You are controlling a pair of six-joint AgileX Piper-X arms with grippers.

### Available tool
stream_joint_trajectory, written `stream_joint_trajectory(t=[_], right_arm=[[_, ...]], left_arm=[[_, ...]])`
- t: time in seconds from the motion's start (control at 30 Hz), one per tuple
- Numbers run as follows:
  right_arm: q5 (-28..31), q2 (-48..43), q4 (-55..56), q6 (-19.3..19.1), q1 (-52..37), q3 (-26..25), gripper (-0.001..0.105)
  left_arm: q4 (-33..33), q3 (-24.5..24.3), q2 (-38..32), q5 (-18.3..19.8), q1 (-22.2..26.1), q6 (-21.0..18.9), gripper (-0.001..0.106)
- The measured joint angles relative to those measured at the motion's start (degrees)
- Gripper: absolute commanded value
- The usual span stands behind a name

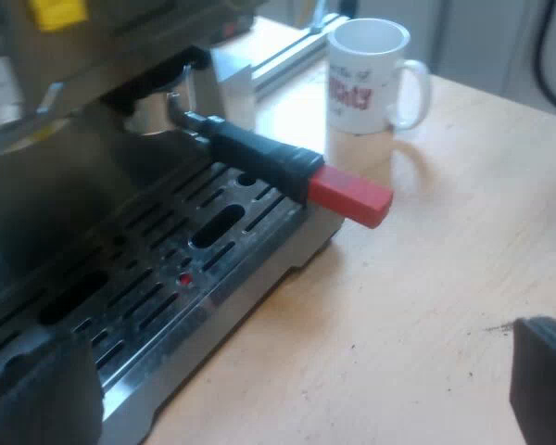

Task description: Grind coffee beans and then tamp

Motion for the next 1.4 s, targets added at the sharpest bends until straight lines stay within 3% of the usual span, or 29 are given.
stream_joint_trajectory(t=[0.23,0.3,0.37,0.63,0.8,0.93,0.97,1.03,1.13,1.27,1.3,1.4], right_arm=[[10.1,4.6,-8.0,1.4,10.3,0.4,0.093],[10.1,4.8,-8.3,1.5,10.5,0.5,0.093],[15.9,6.4,-14.2,4.6,15.8,2.8,0.093],[34.9,10.7,-29.9,11.4,29.5,11.1,0.092],[43.3,14.2,-36.9,16.9,34.9,14.4,0.068],[46.4,16.2,-39.7,19.7,36.4,15.3,0.064],[48.8,19.0,-42.4,22.9,37.2,15.8,0.064],[50.6,21.8,-45.4,25.4,37.1,15.7,0.057],[51.9,25.9,-50.7,26.3,37.1,15.7,0.044],[51.9,28.5,-53.2,26.4,37.1,15.7,0.038],[51.9,28.7,-53.5,26.4,37.1,15.7,0.022],[52.2,32.5,-58.9,26.7,37.1,15.7,0.016]], left_arm=[[-7.2,4.4,4.0,3.3,-0.6,0.1,0.09],[-8.9,5.1,5.4,4.9,-0.6,0.1,0.09],[-11.0,5.5,7.3,6.7,-0.6,0.1,0.09],[-16.7,6.6,11.9,9.4,-0.6,0.1,0.09],[-18.3,8.1,12.0,9.6,-0.6,0.1,0.09],[-18.5,8.8,12.0,9.7,-0.6,0.1,0.09],[-18.6,8.9,12.0,9.7,-0.6,0.1,0.09],[-18.9,10.6,12.0,11.9,-0.6,0.1,0.09],[-18.9,12.1,12.0,12.7,-0.6,0.1,0.09],[-19.3,13.3,12.0,12.6,-0.6,0.1,0.09],[-20.1,13.7,12.0,12.8,-0.6,0.1,0.09],[-20.9,14.5,12.0,12.8,-1.3,0.1,0.09]])
